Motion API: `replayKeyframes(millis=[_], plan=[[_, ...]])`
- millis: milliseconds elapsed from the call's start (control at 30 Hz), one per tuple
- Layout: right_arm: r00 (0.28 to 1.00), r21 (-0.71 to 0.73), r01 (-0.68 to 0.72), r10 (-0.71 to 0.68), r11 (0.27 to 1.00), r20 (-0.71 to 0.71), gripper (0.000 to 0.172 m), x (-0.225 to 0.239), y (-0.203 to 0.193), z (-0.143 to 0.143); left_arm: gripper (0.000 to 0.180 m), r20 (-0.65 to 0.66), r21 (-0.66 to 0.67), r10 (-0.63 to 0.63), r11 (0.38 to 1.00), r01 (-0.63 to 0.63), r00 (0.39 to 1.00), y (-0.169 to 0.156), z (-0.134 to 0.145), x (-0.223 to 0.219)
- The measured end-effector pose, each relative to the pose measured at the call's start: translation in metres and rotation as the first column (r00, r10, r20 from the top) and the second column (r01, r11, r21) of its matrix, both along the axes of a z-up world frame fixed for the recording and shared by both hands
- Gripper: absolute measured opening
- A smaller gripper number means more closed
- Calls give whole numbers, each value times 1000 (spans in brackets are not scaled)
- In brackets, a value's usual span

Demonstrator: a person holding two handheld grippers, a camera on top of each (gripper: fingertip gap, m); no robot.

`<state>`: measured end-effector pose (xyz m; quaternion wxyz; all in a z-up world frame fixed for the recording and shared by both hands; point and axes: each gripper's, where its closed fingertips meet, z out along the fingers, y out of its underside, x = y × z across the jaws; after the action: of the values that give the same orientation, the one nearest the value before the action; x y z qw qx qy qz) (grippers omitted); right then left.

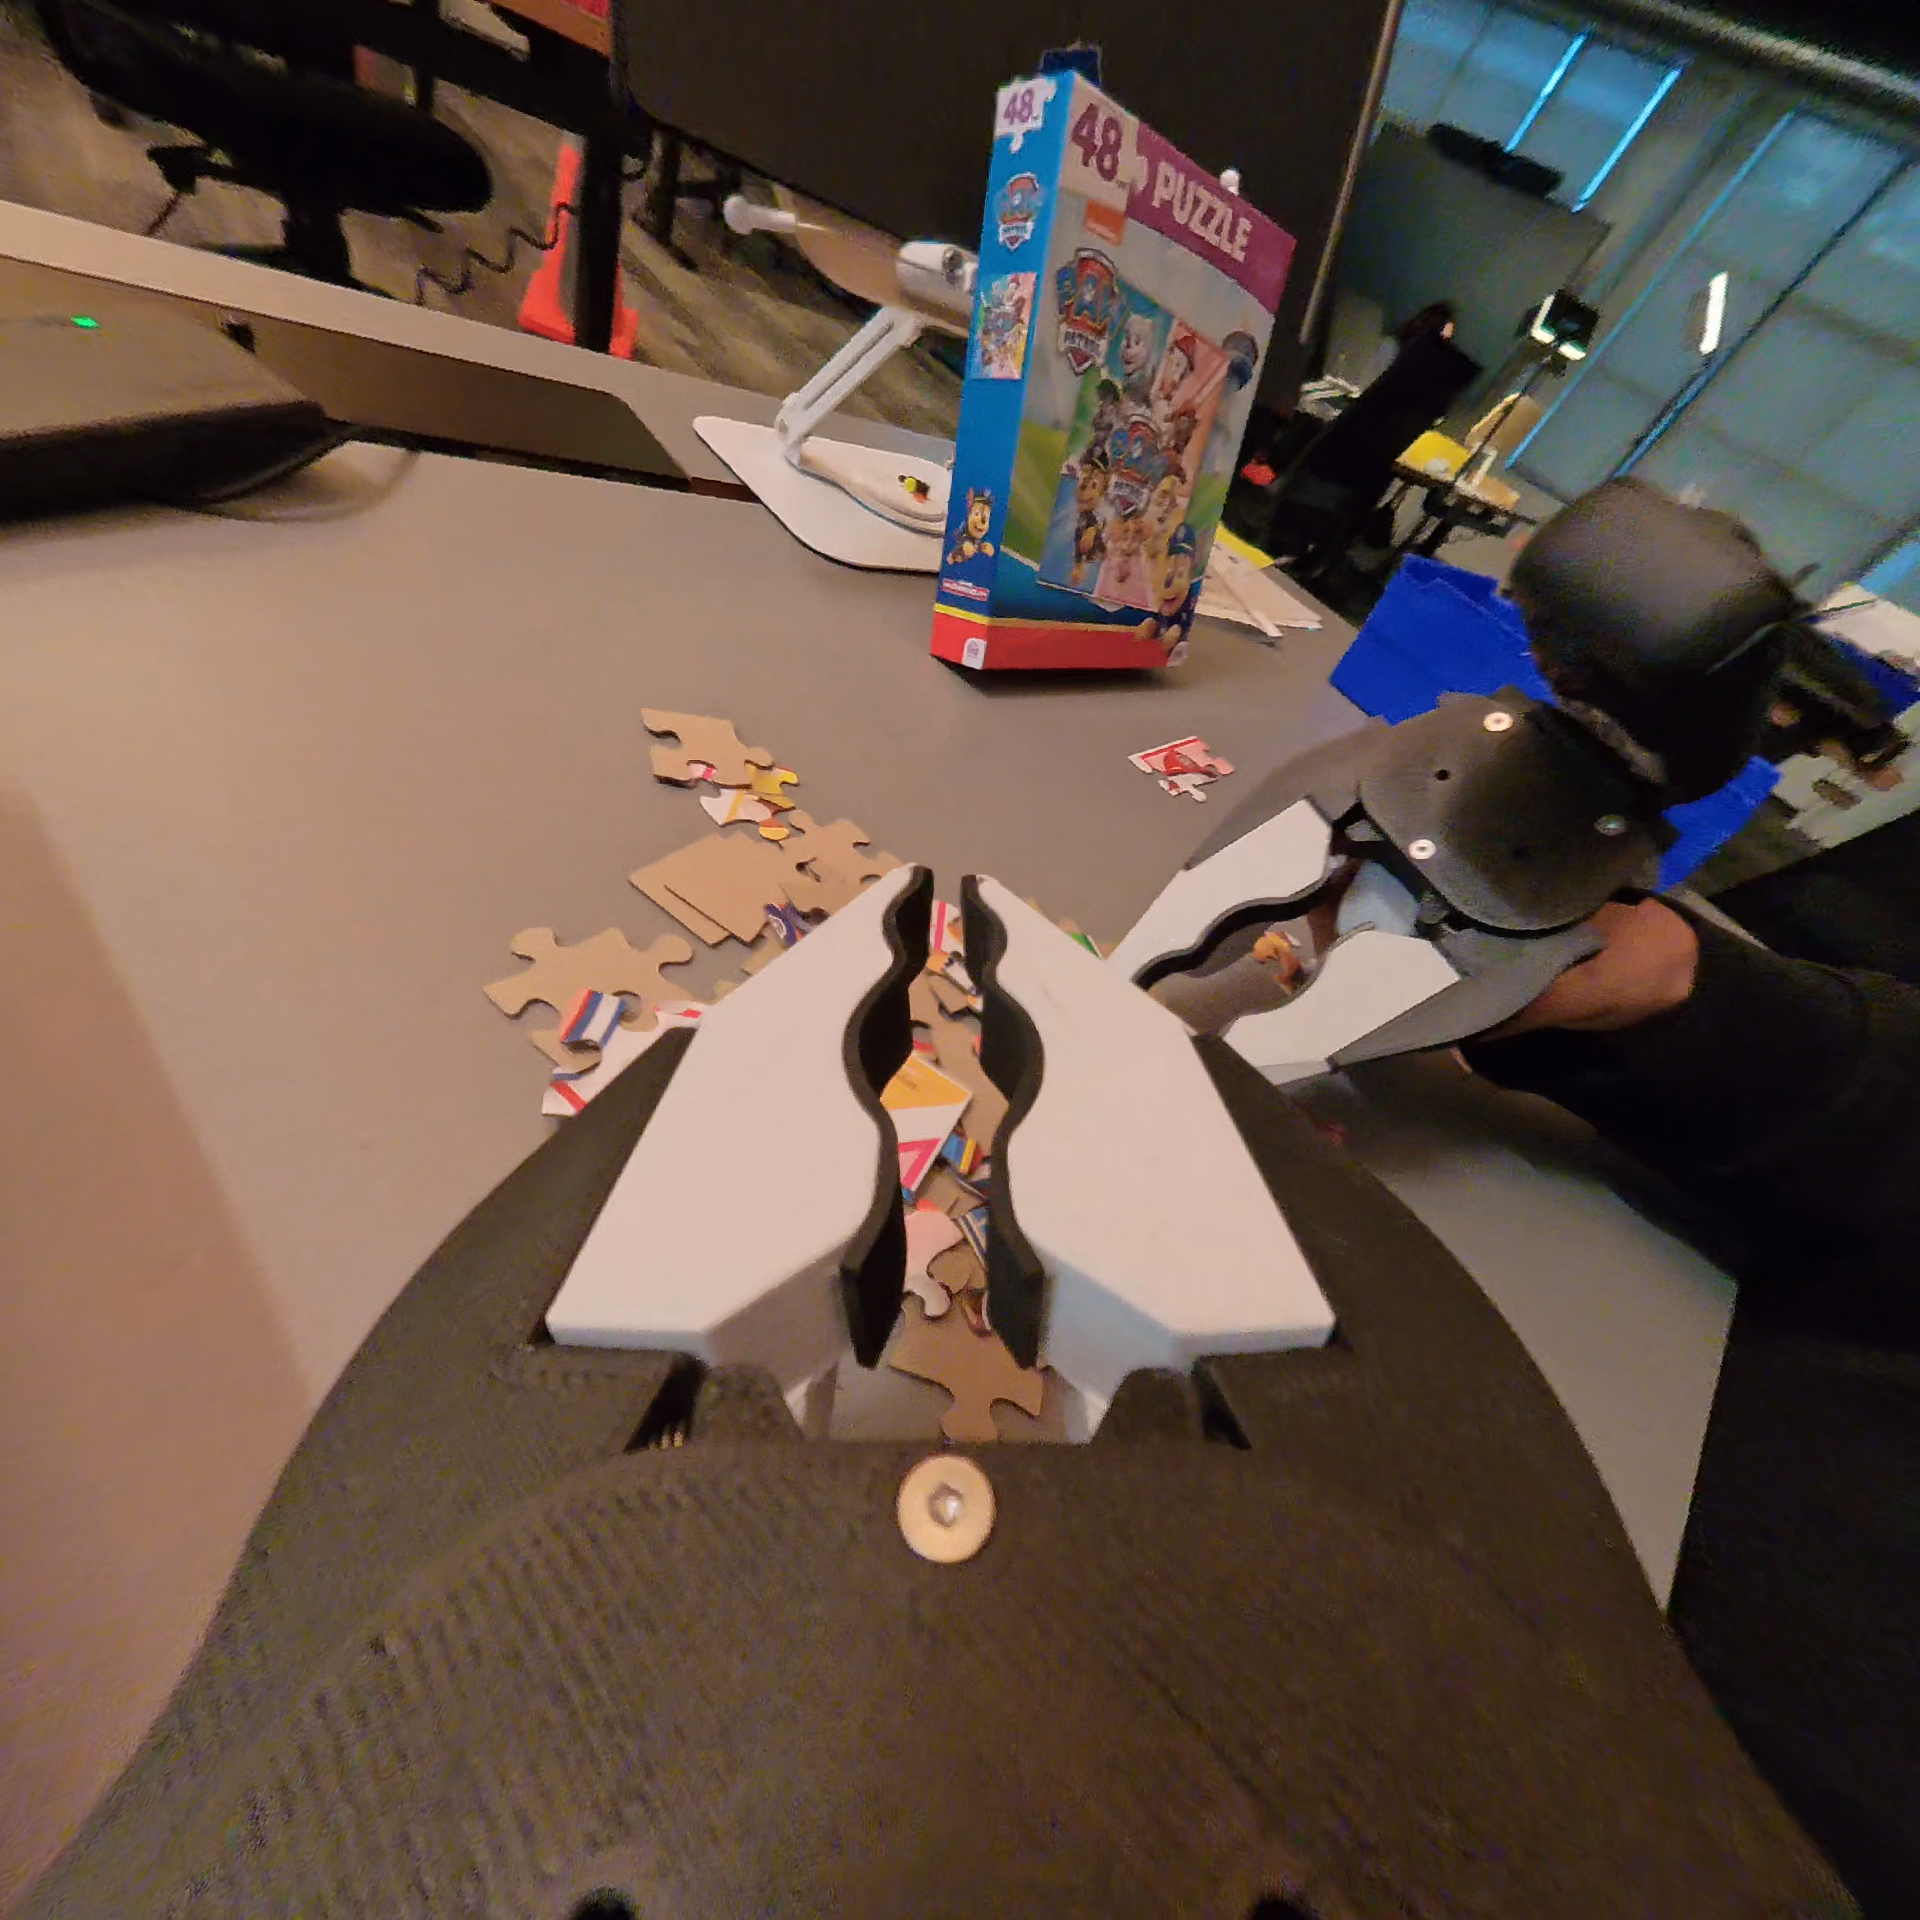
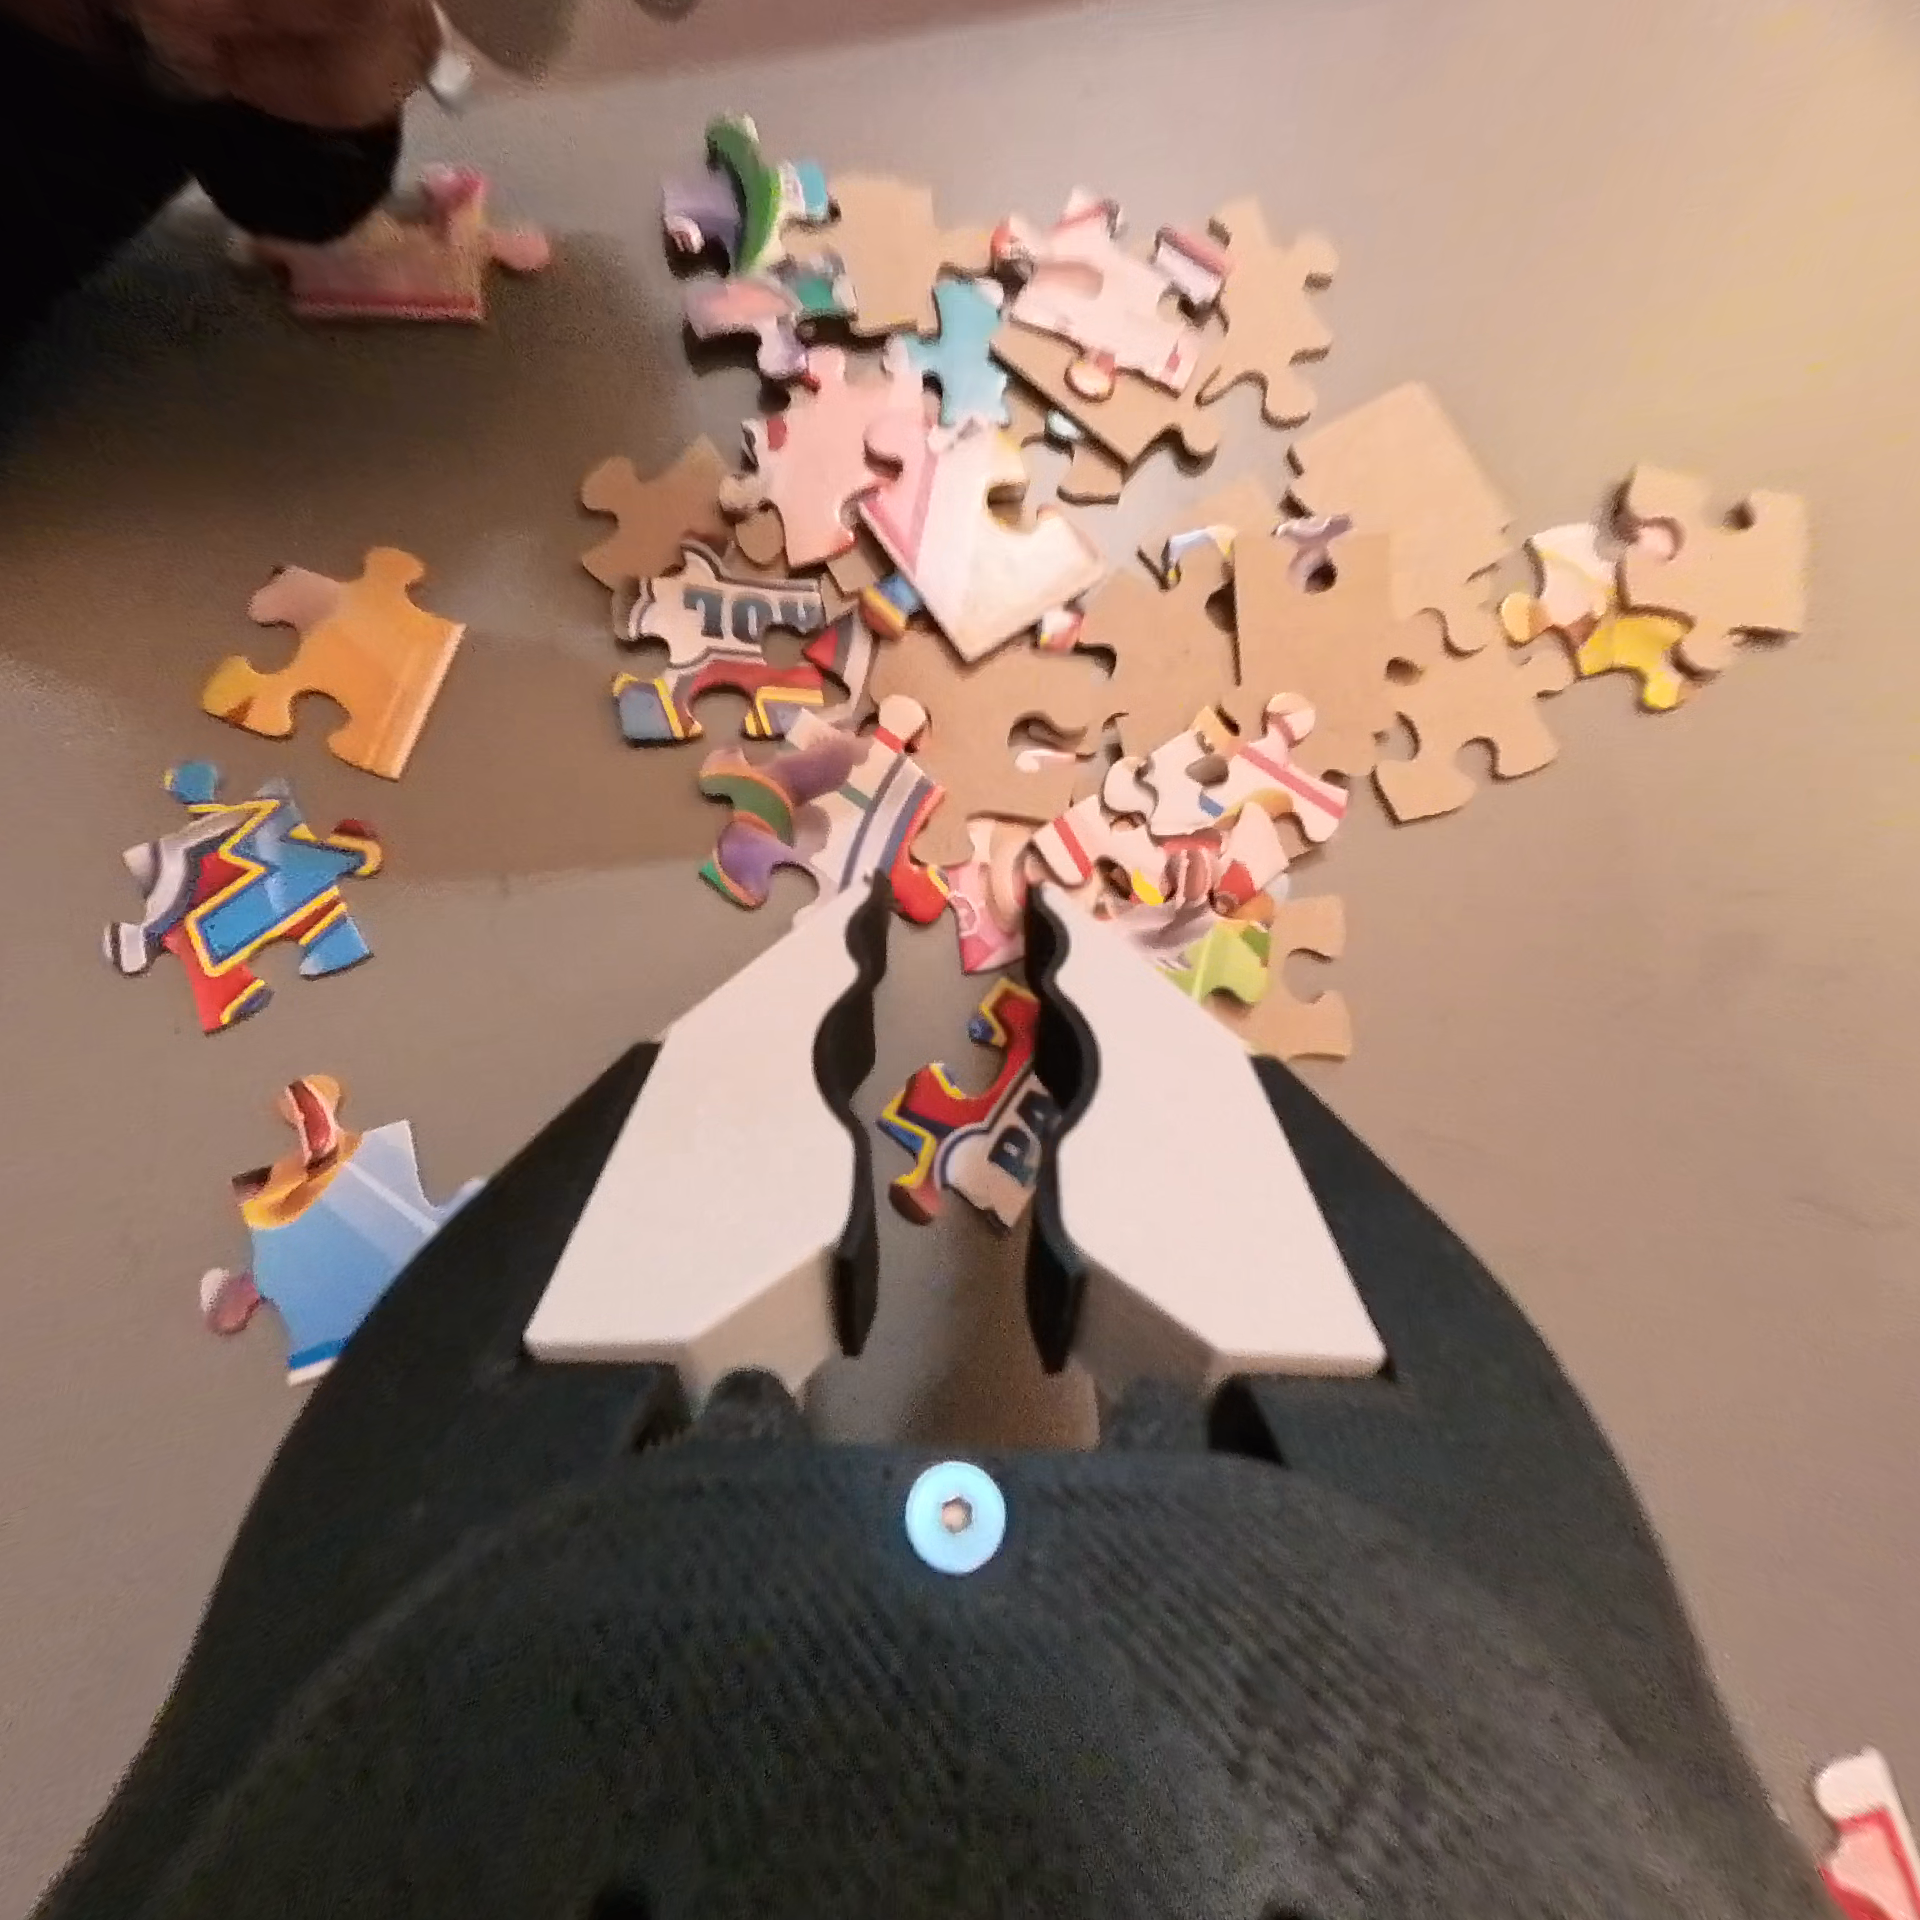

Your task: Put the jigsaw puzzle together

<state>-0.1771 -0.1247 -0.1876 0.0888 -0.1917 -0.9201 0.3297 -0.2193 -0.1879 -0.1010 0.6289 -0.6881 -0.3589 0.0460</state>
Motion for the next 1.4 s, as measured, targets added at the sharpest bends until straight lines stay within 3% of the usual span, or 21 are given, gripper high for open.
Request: replayKeyframes(millis=[167,400,467,633,1233,1400], plan=[[999,2,48,-48,999,-8,32,-17,10,1,5,-9,59,-36,998,36,999,3,2,2],[998,-45,-31,34,999,52,54,-13,-4,-3,6,-23,109,-43,993,45,999,2,6,3],[996,-31,-69,71,997,53,44,-6,-8,-3,7,-23,121,-42,992,45,999,2,7,3],[994,-25,-92,93,995,51,47,4,-9,-3,7,-25,114,-39,993,42,999,2,5,2],[992,-21,-88,89,996,87,28,24,2,-1,8,-31,111,-35,993,39,999,2,3,2],[999,-33,-33,34,999,40,36,11,6,4,8,-31,113,-34,993,37,999,1,3,2]])
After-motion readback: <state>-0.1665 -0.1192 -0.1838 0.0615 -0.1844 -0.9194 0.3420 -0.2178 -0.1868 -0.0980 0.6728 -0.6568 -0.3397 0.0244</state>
